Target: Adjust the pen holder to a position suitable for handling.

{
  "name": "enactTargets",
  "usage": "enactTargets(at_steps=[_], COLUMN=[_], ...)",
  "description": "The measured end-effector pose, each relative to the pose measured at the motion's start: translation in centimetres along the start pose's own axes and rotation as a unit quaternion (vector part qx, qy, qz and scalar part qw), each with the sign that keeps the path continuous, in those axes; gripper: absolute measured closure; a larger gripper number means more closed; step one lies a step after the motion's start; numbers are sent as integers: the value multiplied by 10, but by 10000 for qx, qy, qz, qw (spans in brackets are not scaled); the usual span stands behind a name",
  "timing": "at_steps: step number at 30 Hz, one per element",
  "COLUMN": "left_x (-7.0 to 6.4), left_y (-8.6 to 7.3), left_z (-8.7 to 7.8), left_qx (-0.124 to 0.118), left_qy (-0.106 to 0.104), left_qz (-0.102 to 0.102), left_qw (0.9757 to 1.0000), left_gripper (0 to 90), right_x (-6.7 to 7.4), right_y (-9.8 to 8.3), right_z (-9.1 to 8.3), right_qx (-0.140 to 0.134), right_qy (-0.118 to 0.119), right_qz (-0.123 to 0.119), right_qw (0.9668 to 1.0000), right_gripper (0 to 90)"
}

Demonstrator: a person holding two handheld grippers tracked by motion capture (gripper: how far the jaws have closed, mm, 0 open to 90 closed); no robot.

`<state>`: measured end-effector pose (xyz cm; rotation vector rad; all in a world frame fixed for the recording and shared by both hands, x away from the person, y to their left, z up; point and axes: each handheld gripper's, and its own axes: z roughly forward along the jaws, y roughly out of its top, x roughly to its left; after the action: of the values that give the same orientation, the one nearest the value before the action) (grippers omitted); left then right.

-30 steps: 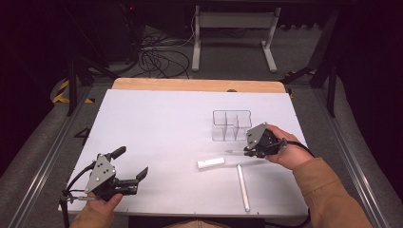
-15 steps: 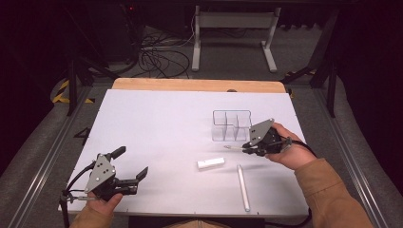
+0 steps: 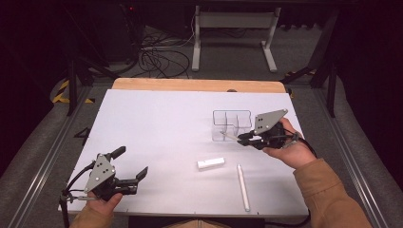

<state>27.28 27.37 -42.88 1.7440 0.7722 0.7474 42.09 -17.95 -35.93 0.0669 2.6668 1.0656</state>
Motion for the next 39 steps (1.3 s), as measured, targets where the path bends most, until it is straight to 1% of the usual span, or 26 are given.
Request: enactTargets(at_steps=[1,2,5,11,14,16,19,23,27,28,29,34,38,39], left_x=[0,0,0,0,0,0,0,1,1,1,1,1,1,1], left_y=[0,0,0,0,0,0,0,0,0,0,0,0,-1,-1], left_z=[0,0,0,0,0,0,0,0,0,0,0,0,0,0], left_qx=[2,2,-5,2,-6,-1,-3,-4,-8,-4,-3,0,11,12], left_qy=[-2,1,5,0,2,3,3,7,8,8,8,10,7,4], left_qz=[-3,-5,-4,-7,-10,-7,-7,-9,-6,-4,-3,5,8,10], left_qw=[10000,10000,10000,10000,10000,10000,10000,10000,10000,10000,10000,10000,10000,10000], left_gripper=[60,60,60,60,60,60,60,60,60,60,60,60,61,61], right_x=[0,0,-2,-6,-7,-9,-11,-14,-17,-18,-18,-20,-22,-22], right_y=[1,1,2,3,3,3,3,2,1,1,1,1,0,1], right_z=[-1,-1,-4,-8,-10,-11,-12,-13,-13,-13,-13,-13,-12,-12], right_qx=[-77,-77,-287,-601,-764,-908,-1076,-1319,-1560,-1679,-1679,-1904,-2089,-2198], right_qy=[-30,-30,-92,-267,-380,-474,-592,-660,-663,-696,-696,-861,-984,-1049], right_qz=[76,76,257,512,655,783,892,1084,1278,1376,1376,1565,1818,1923], right_qw=[9999,9999,9992,9965,9942,9917,9884,9831,9772,9737,9737,9653,9558,9506], right_gripper=[797,797,797,797,797,797,797,797,797,797,797,797,797,797])
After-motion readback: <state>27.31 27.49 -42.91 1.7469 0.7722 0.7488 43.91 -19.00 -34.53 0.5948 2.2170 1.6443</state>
